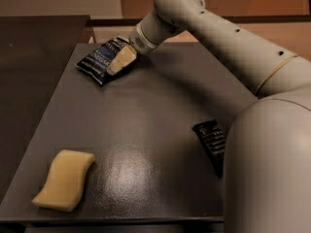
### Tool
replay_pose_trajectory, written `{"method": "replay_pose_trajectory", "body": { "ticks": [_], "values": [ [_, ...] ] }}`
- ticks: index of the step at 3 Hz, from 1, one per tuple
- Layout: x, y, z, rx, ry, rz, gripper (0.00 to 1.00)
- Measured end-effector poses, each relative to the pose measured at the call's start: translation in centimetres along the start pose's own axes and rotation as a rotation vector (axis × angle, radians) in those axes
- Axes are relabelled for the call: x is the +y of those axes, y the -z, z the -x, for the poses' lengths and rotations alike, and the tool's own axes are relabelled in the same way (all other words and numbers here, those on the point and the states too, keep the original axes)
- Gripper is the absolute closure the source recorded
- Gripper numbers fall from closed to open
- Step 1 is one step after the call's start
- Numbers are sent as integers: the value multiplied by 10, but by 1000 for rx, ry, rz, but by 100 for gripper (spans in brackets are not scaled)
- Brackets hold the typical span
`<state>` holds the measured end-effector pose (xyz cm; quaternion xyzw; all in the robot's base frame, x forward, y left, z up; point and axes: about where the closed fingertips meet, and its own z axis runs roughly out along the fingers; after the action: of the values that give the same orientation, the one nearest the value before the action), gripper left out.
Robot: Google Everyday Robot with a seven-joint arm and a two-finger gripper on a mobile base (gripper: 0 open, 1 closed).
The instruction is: Pick blue chip bag
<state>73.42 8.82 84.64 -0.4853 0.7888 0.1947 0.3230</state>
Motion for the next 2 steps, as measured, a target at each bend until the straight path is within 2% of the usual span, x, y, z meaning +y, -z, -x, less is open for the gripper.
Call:
{"method": "replay_pose_trajectory", "body": {
  "ticks": [1,2],
  "values": [
    [5,-4,4,-7,9,7,15],
    [7,2,5,-21,9,8,38]
  ]
}}
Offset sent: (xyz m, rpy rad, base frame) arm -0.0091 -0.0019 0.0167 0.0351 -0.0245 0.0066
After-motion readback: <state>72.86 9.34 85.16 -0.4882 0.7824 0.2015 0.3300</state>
